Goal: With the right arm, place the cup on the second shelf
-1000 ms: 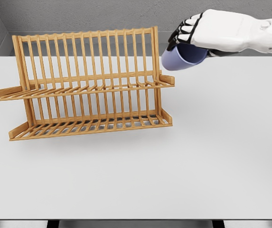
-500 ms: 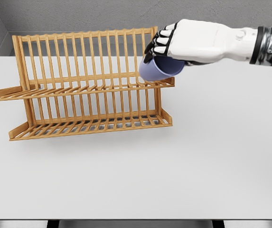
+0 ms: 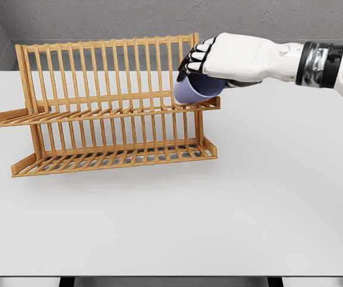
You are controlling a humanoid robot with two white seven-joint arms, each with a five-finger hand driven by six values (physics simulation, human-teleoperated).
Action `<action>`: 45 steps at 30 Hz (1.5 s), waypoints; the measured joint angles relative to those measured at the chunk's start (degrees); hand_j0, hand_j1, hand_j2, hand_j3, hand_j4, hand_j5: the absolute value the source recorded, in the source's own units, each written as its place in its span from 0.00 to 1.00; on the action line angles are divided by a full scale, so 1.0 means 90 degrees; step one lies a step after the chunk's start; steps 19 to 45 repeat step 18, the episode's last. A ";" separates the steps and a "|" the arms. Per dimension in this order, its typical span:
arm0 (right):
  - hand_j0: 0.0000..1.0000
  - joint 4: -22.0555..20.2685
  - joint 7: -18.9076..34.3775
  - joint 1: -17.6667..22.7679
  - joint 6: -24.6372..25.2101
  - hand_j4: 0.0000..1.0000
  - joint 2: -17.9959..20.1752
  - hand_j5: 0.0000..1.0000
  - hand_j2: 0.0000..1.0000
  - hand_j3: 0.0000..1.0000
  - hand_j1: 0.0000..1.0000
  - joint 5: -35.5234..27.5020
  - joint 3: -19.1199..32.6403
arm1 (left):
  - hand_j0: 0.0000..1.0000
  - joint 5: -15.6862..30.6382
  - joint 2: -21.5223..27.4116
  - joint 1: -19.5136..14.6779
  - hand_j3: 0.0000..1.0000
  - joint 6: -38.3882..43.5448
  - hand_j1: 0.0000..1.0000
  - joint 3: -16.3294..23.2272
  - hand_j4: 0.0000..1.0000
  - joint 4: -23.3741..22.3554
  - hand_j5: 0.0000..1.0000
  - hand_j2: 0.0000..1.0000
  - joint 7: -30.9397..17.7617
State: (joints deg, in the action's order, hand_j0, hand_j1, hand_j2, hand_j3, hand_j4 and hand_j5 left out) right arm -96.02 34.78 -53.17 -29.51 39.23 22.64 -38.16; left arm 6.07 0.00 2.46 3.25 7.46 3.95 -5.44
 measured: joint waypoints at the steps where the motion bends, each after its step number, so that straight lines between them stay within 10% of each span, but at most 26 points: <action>1: 1.00 -0.0003 0.0008 0.0010 -0.0004 1.00 -0.0008 1.00 1.00 1.00 1.00 0.0006 -0.0013 | 1.00 0.0000 0.0000 0.0000 1.00 0.0000 1.00 0.0000 1.00 0.0000 1.00 1.00 0.0000; 11: 1.00 0.0025 0.0028 0.0146 -0.0037 1.00 0.0074 1.00 1.00 1.00 1.00 0.0020 0.0814 | 1.00 0.0000 0.0000 0.0000 1.00 0.0000 1.00 -0.0001 1.00 0.0001 1.00 1.00 0.0000; 18: 1.00 0.0413 0.0031 0.3525 -0.0464 1.00 0.0118 1.00 1.00 1.00 1.00 0.0058 0.3714 | 1.00 0.0000 0.0000 0.0000 1.00 0.0001 1.00 -0.0001 1.00 0.0002 1.00 1.00 0.0000; 45: 1.00 0.0413 0.0031 0.3525 -0.0464 1.00 0.0118 1.00 1.00 1.00 1.00 0.0058 0.3714 | 1.00 0.0000 0.0000 0.0000 1.00 0.0001 1.00 -0.0001 1.00 0.0002 1.00 1.00 0.0000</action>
